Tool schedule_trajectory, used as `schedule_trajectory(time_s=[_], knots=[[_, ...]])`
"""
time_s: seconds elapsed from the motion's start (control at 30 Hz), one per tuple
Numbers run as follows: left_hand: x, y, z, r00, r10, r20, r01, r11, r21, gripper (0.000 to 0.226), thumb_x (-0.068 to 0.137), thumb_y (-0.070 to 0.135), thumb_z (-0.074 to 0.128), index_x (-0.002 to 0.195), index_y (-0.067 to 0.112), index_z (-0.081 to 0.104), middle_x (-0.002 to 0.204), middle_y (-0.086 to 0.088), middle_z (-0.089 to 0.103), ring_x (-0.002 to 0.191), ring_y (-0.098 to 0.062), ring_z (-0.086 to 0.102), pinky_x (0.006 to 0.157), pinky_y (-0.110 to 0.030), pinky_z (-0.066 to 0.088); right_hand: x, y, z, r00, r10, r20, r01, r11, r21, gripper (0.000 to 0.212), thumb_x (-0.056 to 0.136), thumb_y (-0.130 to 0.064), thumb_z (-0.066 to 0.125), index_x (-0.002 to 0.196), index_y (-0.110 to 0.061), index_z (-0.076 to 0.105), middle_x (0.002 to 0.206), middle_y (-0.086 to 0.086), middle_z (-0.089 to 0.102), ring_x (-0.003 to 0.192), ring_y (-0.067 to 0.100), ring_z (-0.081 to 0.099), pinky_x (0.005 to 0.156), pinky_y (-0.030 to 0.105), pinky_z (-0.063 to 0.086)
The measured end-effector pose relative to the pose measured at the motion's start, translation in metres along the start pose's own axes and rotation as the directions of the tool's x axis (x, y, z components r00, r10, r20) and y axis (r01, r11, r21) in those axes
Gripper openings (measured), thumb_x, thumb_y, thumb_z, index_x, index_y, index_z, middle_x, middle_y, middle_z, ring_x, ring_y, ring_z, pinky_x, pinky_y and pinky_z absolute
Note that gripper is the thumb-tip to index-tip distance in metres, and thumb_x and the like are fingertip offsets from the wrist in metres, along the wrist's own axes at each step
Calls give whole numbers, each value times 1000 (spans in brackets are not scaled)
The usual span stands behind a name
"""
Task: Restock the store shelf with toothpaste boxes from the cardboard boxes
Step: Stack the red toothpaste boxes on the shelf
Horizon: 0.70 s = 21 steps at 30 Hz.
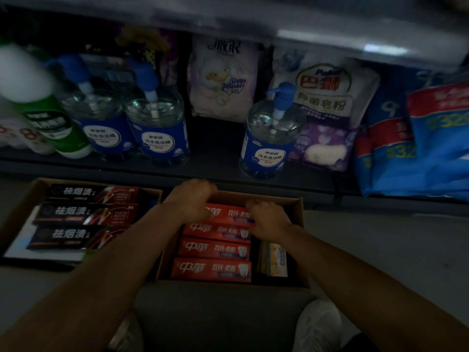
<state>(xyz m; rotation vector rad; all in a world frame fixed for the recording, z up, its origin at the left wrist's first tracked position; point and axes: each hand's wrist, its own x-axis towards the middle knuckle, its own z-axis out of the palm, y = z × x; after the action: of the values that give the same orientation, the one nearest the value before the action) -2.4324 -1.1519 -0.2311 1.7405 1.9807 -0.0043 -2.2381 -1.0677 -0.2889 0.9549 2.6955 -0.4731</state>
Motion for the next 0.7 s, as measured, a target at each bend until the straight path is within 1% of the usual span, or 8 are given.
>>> schedule_trajectory(time_s=[0.13, 0.27, 0.37, 0.4, 0.5, 0.53, 0.63, 0.7], knots=[[-26, 12, -41, 997, 37, -69, -32, 997, 64, 48, 76, 27, 74, 122, 22, 60, 117, 0, 60, 102, -16, 57, 87, -36, 51, -26, -10, -48, 997, -47, -65, 44, 998, -38, 47, 81, -39, 68, 119, -17, 51, 115, 2, 56, 103, 19, 56, 85, 34, 48], [-59, 32, -95, 981, 105, -165, -80, 985, 154, 36, 77, 32, 75, 108, 19, 64, 105, 0, 62, 97, -17, 59, 76, -30, 48, -59, -20, -105, 978, -71, -195, 45, 990, -131, 38, 81, -39, 67, 107, -16, 53, 108, 3, 59, 96, 21, 59, 78, 33, 50], [-87, 50, -140, 963, 120, -242, -61, 969, 238, 50, 77, 34, 75, 120, 15, 62, 118, -2, 63, 108, -20, 58, 88, -34, 50, -87, -32, -151, 949, -106, -298, 54, 982, -178, 41, 79, -41, 69, 108, -16, 53, 111, 4, 61, 96, 22, 60, 80, 37, 52], [-96, 56, -154, 955, 126, -267, -54, 964, 260, 51, 75, 36, 77, 120, 17, 62, 118, -1, 64, 106, -19, 59, 88, -35, 50, -96, -37, -167, 937, -116, -331, 51, 979, -198, 42, 79, -39, 70, 111, -16, 53, 113, 5, 61, 97, 22, 60, 81, 36, 52], [-120, 71, -196, 930, 143, -338, -46, 959, 281, 38, 70, 38, 78, 100, 20, 66, 101, 0, 68, 88, -17, 60, 78, -37, 53, -124, -51, -216, 895, -156, -417, 49, 966, -256, 44, 79, -39, 71, 112, -17, 53, 112, 3, 59, 99, 21, 59, 80, 33, 48], [-128, 77, -210, 923, 146, -357, -46, 961, 274, 38, 70, 38, 79, 101, 20, 66, 101, 0, 68, 88, -16, 61, 78, -35, 53, -133, -55, -233, 877, -174, -447, 44, 957, -287, 43, 80, -40, 70, 111, -17, 52, 111, 3, 59, 99, 22, 59, 79, 33, 47], [-152, 93, -254, 897, 143, -417, -64, 978, 199, 59, 73, 39, 80, 124, 18, 60, 119, 1, 64, 104, -15, 60, 91, -33, 50, -153, -61, -276, 802, -237, -549, 4, 920, -392, 39, 82, -38, 66, 112, -16, 53, 111, 3, 58, 100, 23, 58, 74, 31, 42], [-161, 99, -280, 891, 129, -436, -81, 989, 127, 66, 74, 39, 79, 131, 16, 55, 125, 1, 61, 106, -12, 58, 94, -28, 47, -162, -64, -301, 734, -276, -620, -27, 901, -433, 38, 80, -33, 67, 112, -15, 55, 109, 2, 59, 99, 23, 58, 70, 31, 41]])
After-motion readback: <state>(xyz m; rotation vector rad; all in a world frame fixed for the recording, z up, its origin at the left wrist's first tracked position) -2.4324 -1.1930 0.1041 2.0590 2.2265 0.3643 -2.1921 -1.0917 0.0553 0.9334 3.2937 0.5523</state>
